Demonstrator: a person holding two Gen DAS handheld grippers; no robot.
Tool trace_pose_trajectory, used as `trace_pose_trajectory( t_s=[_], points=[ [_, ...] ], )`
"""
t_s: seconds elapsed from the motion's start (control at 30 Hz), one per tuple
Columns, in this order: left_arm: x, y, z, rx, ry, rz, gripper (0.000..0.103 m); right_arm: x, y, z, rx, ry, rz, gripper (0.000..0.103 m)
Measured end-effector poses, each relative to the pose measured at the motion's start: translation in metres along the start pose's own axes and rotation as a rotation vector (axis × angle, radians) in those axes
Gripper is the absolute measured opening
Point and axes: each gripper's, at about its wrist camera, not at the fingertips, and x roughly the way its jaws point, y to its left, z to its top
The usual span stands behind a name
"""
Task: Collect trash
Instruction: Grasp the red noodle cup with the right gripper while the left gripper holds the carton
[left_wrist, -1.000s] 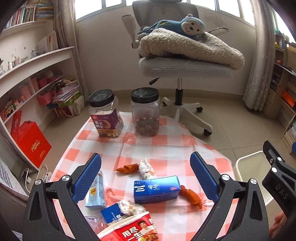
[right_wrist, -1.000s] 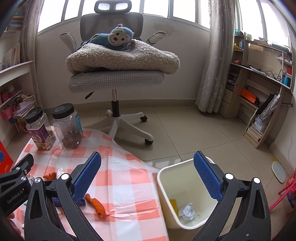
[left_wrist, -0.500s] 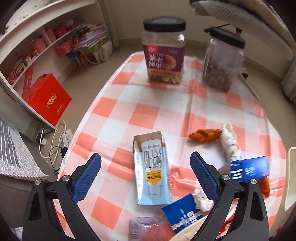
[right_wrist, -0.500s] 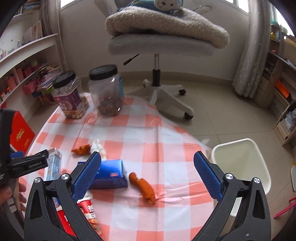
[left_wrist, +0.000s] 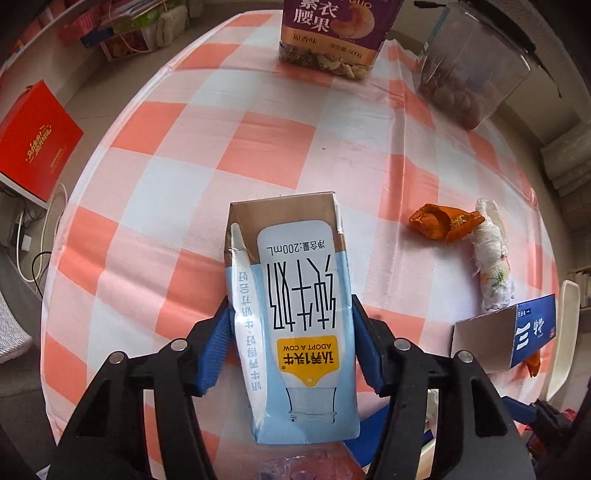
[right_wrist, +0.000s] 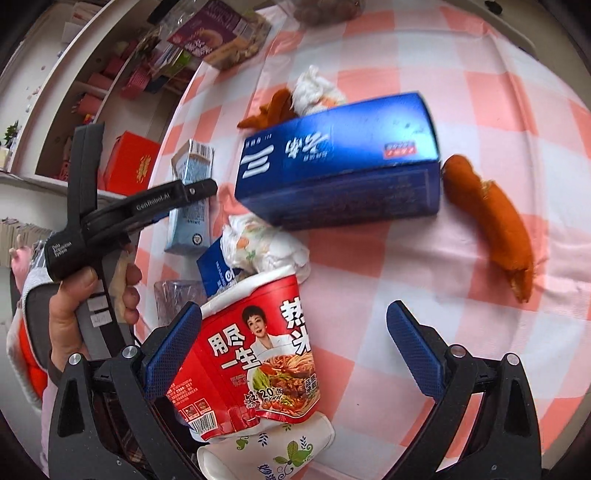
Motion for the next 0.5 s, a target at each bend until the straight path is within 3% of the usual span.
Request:
trace_pose_trajectory(
  t_s=[0.07,0.1,0.17,0.2,0.37,0.43,0.5],
  points=[
    [-0.009,0.002,-0.003,0.003,-0.021,-0.023,0.058,0.012,-0.002,-0.004,-0.004,0.058,0.037,0.097],
    [-0.016,0.001,-0.004,0.013,-0.037,-0.031,0.058,0.011,0.001,-0.006,-0.020,0.042,0.039,0.097],
    [-0.032,0.000,-0.010,0.035,-0.074,-0.051,0.058,0.014,0.002,-0.009,-0.012,0.087,0.119,0.094],
    [-0.041,-0.001,-0.013,0.045,-0.091,-0.064,0.058,0.016,0.003,-0.011,0.008,0.109,0.150,0.086],
    [-0.079,-0.005,-0.026,0.072,-0.158,-0.095,0.059,0.020,0.011,-0.019,-0.023,0.131,0.135,0.055],
    [-0.090,-0.006,-0.029,0.071,-0.180,-0.097,0.059,0.011,0.016,-0.019,-0.036,0.097,0.132,0.034],
    [-0.100,-0.007,-0.034,0.069,-0.200,-0.102,0.059,-0.002,0.021,-0.015,-0.050,0.045,0.138,0.029]
  ],
)
